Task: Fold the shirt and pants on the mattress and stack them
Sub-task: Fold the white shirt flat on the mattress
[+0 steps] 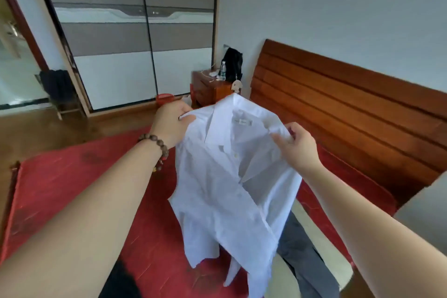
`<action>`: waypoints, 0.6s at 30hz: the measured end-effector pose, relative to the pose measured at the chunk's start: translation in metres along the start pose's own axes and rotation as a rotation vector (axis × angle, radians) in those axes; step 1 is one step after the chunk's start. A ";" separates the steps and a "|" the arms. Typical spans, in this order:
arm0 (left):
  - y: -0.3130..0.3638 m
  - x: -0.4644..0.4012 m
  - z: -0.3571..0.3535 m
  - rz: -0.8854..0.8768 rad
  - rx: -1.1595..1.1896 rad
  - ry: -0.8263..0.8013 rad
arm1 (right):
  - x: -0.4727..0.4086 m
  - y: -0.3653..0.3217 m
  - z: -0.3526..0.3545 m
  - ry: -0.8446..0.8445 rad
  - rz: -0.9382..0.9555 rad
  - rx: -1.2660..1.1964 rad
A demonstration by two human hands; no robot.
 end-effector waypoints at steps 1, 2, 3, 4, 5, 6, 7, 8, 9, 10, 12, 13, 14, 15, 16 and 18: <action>0.021 -0.008 0.008 -0.033 0.004 -0.003 | -0.003 -0.015 0.025 0.014 -0.033 -0.042; 0.040 -0.015 0.016 -0.056 0.011 -0.001 | -0.005 -0.027 0.048 0.017 -0.080 -0.104; 0.057 -0.020 0.023 -0.079 0.028 0.002 | -0.006 -0.038 0.071 0.013 -0.127 -0.161; 0.073 -0.025 0.029 -0.103 0.056 0.005 | -0.005 -0.047 0.092 0.001 -0.158 -0.191; 0.087 -0.028 0.033 -0.128 0.084 0.006 | -0.004 -0.054 0.112 -0.026 -0.165 -0.201; 0.100 -0.030 0.036 -0.148 0.110 0.004 | 0.000 -0.061 0.130 -0.073 -0.156 -0.205; 0.112 -0.030 0.038 -0.165 0.135 -0.003 | 0.005 -0.066 0.145 -0.142 -0.141 -0.201; 0.122 -0.030 0.038 -0.176 0.163 -0.022 | 0.013 -0.070 0.156 -0.223 -0.129 -0.194; 0.131 -0.029 0.036 -0.190 0.189 -0.056 | 0.021 -0.071 0.166 -0.301 -0.126 -0.195; 0.140 -0.026 0.033 -0.213 0.203 -0.101 | 0.030 -0.071 0.175 -0.360 -0.132 -0.204; 0.154 -0.016 0.026 -0.258 0.202 -0.188 | 0.042 -0.069 0.190 -0.406 -0.134 -0.209; 0.158 -0.011 0.022 -0.266 0.197 -0.225 | 0.046 -0.068 0.197 -0.398 -0.123 -0.192; 0.162 -0.005 0.017 -0.272 0.187 -0.255 | 0.049 -0.069 0.202 -0.378 -0.104 -0.166; 0.166 0.000 0.014 -0.279 0.174 -0.274 | 0.052 -0.070 0.208 -0.347 -0.075 -0.134; 0.170 0.004 0.011 -0.288 0.168 -0.283 | 0.052 -0.070 0.212 -0.309 -0.046 -0.107; 0.179 0.009 0.010 -0.299 0.205 -0.273 | 0.053 -0.071 0.221 -0.230 0.000 -0.087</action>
Point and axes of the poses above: each hand's wrist, its own x-axis away from the middle knuckle, its own z-axis out of the back of the hand, y = z × x, the point moved 8 cm from there along -x, towards the middle knuckle, and after that the axes turned 1 degree about x, right-handed, at the moved point
